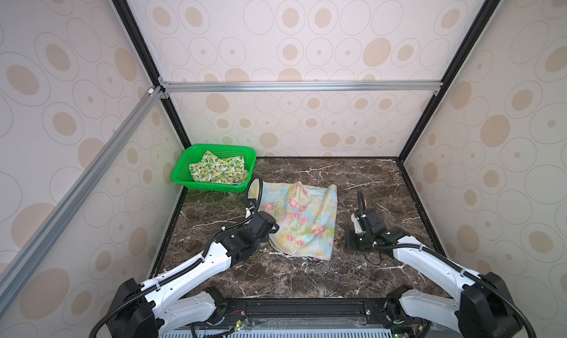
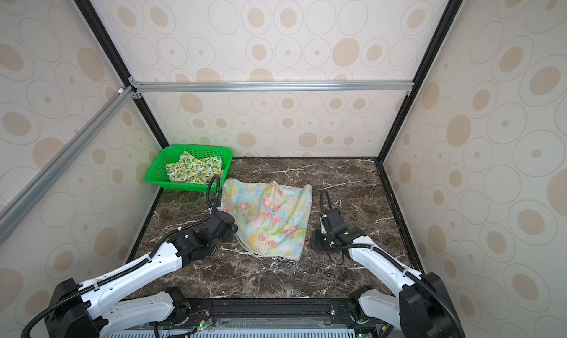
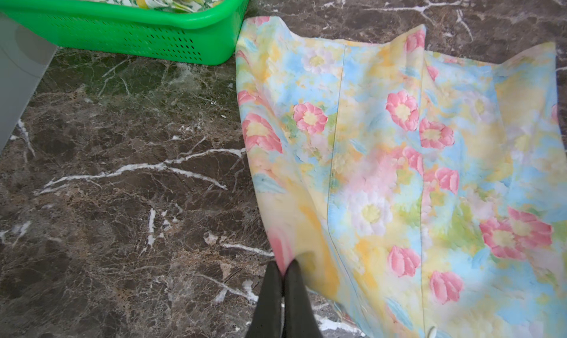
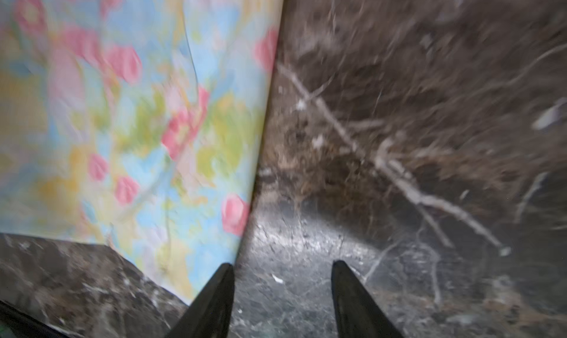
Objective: Fold and stack skirts
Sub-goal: Flatten out the skirt at the center of the table.
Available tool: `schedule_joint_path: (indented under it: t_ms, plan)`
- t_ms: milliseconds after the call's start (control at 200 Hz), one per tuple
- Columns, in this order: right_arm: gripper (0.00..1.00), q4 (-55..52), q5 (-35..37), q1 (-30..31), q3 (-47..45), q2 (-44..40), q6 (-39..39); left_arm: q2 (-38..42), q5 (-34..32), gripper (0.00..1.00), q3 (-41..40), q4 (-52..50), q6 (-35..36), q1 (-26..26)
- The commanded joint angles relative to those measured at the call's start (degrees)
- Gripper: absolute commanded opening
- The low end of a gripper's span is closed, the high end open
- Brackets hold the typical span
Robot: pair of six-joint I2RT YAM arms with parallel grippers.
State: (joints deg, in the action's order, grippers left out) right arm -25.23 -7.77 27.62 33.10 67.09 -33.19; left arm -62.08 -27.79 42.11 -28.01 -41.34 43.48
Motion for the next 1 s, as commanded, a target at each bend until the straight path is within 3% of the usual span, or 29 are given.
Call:
schedule_joint_path:
  t_ms: [0, 265, 565, 715, 885, 995]
  plan:
    - [0.57, 5.5, -1.9, 3.6, -1.7, 1.7, -5.4, 0.7, 0.0, 0.00, -0.2, 0.0, -1.1, -0.2]
    - [0.53, 9.9, -2.2, 7.3, -3.1, 5.5, -8.3, -0.3, 0.3, 0.00, -0.3, -0.1, -0.3, -0.2]
    - [0.59, 13.4, -2.5, 9.8, -2.9, 9.3, -10.5, -0.6, 0.5, 0.00, -1.4, 0.6, -0.6, -0.3]
    - [0.42, 15.8, -3.7, 10.6, -3.8, 10.7, -12.4, -0.5, 0.5, 0.00, -1.9, 0.9, -0.6, -0.3]
    - [0.01, 16.7, -5.0, 10.6, -3.8, 10.7, -13.9, -0.4, -0.6, 0.00, -1.5, 0.7, -0.8, -0.3]
    - [0.00, 11.0, -3.4, 10.5, 0.2, 7.9, -12.0, -0.2, -3.2, 0.00, 0.4, -0.9, -1.5, -0.4]
